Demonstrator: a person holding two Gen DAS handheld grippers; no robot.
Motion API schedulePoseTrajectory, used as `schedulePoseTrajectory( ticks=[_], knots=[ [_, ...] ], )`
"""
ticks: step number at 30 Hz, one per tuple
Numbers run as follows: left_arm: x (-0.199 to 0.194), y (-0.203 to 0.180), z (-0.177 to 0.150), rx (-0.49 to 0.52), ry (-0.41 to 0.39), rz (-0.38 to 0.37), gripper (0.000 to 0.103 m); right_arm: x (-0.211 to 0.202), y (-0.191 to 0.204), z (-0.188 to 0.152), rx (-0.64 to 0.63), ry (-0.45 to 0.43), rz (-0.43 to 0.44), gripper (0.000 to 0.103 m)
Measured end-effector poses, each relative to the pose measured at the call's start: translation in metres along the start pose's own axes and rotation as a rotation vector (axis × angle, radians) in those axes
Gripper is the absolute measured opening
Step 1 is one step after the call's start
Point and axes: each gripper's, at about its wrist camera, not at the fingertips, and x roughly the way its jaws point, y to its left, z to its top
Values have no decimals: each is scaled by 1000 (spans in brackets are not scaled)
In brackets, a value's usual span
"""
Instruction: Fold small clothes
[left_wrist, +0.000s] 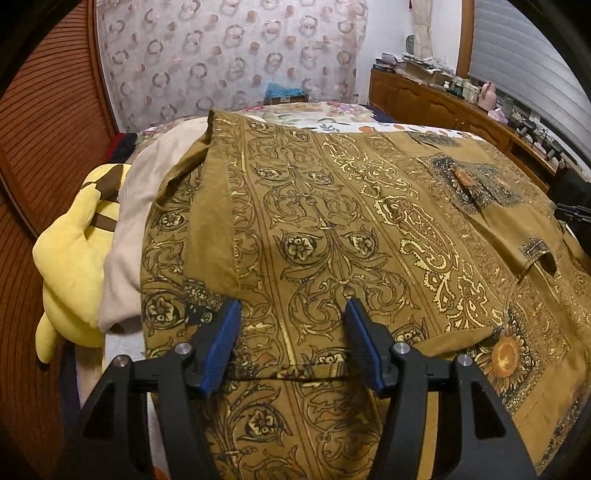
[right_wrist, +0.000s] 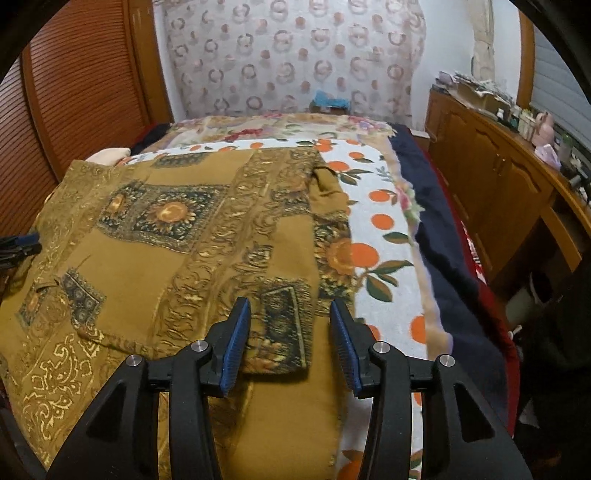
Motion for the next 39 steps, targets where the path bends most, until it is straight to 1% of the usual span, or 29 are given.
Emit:
schedulePoseTrajectory(
  ticks=[4, 10, 14, 16, 18, 21, 24, 27, 30, 31, 32, 33, 34, 35, 36, 38, 39],
  knots=[
    [0, 1, -1, -5, 1, -4, 62, 4, 7, 0, -17, 20, 13, 45],
    [1, 1, -1, -3, 5, -9, 66, 14, 8, 0, -28, 54, -1, 45],
    [-3, 1, -2, -8, 9, -7, 66, 15, 9, -2, -40, 41, -11, 44],
    [-11, 6, -4, -33, -10, -12, 66, 15, 9, -3, -43, 30, -10, 44],
    [-24, 14, -6, -68, -49, -21, 66, 15, 7, -4, -33, 30, 0, 45],
    [-37, 25, -9, -104, -74, 5, 66, 15, 7, -4, -35, 30, -2, 45],
    [-43, 37, -9, -119, -84, 10, 66, 15, 8, -4, -41, 29, -10, 45],
    [-40, 48, -7, -135, -66, 24, 65, 16, 8, -4, -41, 29, -9, 45],
    [-34, 51, -6, -133, -55, 5, 58, 16, 8, -4, -43, 28, -12, 45],
    [-32, 51, -6, -138, -53, -3, 54, 16, 8, -4, -44, 28, -13, 45],
    [-29, 52, -6, -143, -46, -8, 45, 15, 9, -5, -45, 28, -15, 45],
    [-25, 52, -6, -147, -36, -16, 43, 15, 9, -5, -46, 28, -16, 45],
    [-23, 52, -6, -148, -35, -20, 39, 15, 9, -5, -46, 28, -15, 45],
    [-20, 52, -7, -146, -29, -27, 31, 15, 9, -5, -46, 28, -15, 45],
    [-16, 52, -7, -142, -20, -27, 31, 15, 9, -5, -47, 28, -16, 45],
    [-11, 53, -7, -144, -2, -2, 31, 15, 10, -5, -50, 26, -20, 44],
    [-7, 55, -6, -148, 8, 5, 31, 15, 10, -5, -52, 25, -21, 42]
  ],
)
